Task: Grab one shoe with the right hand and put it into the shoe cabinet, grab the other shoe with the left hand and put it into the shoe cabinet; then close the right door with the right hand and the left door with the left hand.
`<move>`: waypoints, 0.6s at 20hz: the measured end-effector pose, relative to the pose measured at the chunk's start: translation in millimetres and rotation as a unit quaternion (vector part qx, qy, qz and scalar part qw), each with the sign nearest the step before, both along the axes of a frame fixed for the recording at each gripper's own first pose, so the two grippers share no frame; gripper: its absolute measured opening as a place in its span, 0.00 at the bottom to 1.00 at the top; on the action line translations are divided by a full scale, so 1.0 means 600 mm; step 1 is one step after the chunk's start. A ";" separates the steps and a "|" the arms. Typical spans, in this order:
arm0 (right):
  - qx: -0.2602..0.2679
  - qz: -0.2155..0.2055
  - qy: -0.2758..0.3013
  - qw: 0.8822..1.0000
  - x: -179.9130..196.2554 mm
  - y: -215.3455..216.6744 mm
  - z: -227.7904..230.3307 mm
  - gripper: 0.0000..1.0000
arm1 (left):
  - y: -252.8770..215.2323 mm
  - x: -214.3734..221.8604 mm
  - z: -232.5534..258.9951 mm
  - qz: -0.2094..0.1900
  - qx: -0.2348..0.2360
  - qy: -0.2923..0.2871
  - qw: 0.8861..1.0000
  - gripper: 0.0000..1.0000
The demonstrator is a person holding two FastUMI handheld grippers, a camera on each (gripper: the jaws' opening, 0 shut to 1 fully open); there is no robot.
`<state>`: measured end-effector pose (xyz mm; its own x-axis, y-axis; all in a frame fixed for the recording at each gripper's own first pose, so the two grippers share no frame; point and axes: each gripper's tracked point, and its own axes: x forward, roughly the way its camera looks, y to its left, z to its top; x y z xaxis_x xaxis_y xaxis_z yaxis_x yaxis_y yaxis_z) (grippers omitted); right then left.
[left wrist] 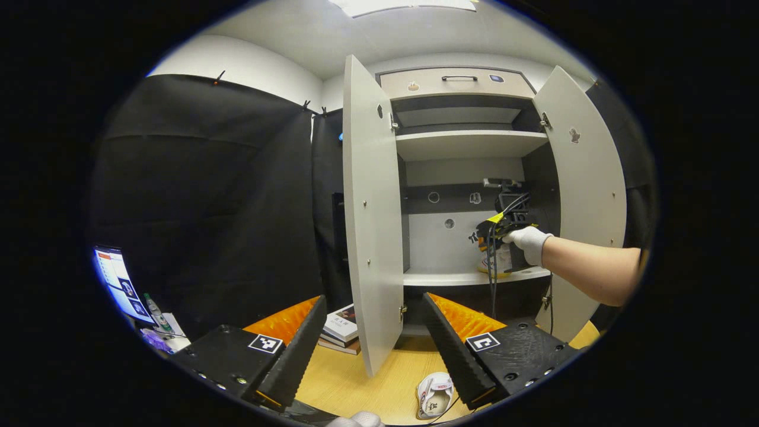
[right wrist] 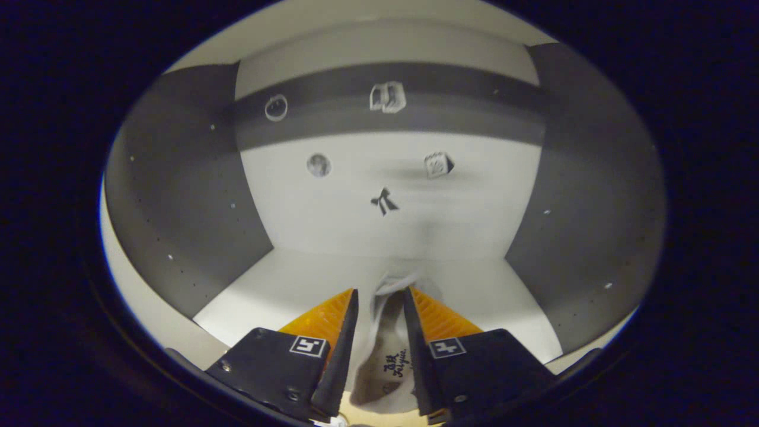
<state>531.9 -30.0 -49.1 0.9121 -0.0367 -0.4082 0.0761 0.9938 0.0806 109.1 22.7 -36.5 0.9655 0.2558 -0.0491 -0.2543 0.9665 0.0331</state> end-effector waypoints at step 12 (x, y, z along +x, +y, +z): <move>-0.018 -0.003 -0.186 0.982 -0.379 0.001 0.133 1.00 | 0.014 -0.038 0.007 -0.067 -0.001 -0.013 0.998 0.96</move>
<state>304.3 -29.3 30.9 0.9977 -0.0510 -0.0457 0.0541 0.9961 0.0698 86.4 31.0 -32.3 0.9919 0.1249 -0.0236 -0.1242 0.9919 0.0270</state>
